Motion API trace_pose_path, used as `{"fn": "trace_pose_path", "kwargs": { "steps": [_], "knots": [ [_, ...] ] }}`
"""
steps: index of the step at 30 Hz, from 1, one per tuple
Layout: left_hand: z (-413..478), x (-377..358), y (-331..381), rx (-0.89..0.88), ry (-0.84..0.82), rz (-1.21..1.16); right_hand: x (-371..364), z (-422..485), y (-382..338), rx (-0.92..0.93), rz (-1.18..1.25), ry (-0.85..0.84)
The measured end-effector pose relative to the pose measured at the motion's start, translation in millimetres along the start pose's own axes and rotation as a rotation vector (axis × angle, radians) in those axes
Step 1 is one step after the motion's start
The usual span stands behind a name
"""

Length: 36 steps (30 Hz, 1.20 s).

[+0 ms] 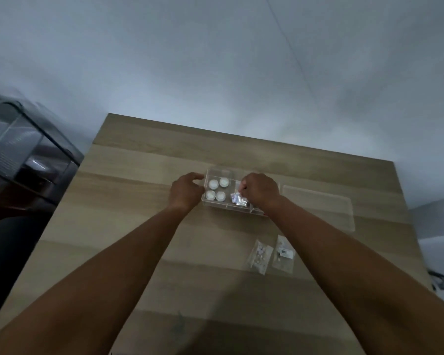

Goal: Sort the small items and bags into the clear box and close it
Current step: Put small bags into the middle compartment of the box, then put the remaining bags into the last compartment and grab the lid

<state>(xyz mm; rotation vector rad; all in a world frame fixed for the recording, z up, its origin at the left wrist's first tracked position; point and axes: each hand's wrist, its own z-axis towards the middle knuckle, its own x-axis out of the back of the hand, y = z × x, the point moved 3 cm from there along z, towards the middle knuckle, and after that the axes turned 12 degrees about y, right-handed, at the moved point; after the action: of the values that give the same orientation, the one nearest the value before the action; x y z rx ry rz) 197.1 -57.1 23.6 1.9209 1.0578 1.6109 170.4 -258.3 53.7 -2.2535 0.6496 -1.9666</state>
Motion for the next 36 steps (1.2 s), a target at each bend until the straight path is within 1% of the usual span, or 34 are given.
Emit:
{"fn": "trace_pose_path", "kwargs": {
  "steps": [2,5,8,11,13,15,16,18,20,22,24,27,29,32,36],
  "knots": [
    [-0.8,0.9,0.7,0.008,-0.003,-0.019,-1.4,-3.1,0.1,0.015,-0.006,-0.005],
    [0.1,0.9,1.8,0.011,-0.013,-0.004,0.1,-7.1,3.6,0.041,0.063,0.028],
    [0.6,0.1,2.6,-0.004,-0.002,0.056,8.4,-11.8,11.1,0.038,0.16,0.131],
    [-5.1,3.4,5.0,-0.051,0.068,0.128,18.8,-23.8,25.2,-0.016,0.267,0.256],
    [-13.7,7.5,9.0,-0.125,0.145,0.122,25.7,-36.9,37.3,-0.054,0.311,0.325],
    [-27.9,8.5,13.6,-0.236,0.204,0.079,31.7,-52.7,51.9,-0.101,0.358,0.387],
    [-36.7,7.4,14.7,-0.288,0.205,0.058,33.9,-60.6,59.5,-0.133,0.383,0.418],
    [-57.6,-0.1,16.0,-0.391,0.139,0.046,35.3,-78.5,78.1,-0.226,0.423,0.463],
    [-77.9,-12.7,14.0,-0.476,0.017,0.07,29.6,-95.2,98.1,-0.318,0.424,0.438],
    [-94.2,-28.6,8.3,-0.518,-0.112,0.129,18.6,-109.5,115.3,-0.394,0.385,0.366],
    [-106.5,-44.3,3.6,-0.506,-0.199,0.189,7.7,-122.3,130.2,-0.473,0.358,0.312],
    [-120.9,-68.0,3.2,-0.449,-0.287,0.257,-7.4,-140.8,145.2,-0.602,0.36,0.227],
    [-130.3,-83.8,5.4,-0.429,-0.354,0.344,-16.0,-148.6,146.7,-0.639,0.347,0.174],
    [-143.2,-99.3,8.0,-0.418,-0.362,0.433,-24.7,-154.4,141.9,-0.679,0.353,0.165],
    [-150.1,-107.5,10.2,-0.336,-0.307,0.422,-34.4,-159.7,129.6,-0.692,0.268,0.155]
  ]
}}
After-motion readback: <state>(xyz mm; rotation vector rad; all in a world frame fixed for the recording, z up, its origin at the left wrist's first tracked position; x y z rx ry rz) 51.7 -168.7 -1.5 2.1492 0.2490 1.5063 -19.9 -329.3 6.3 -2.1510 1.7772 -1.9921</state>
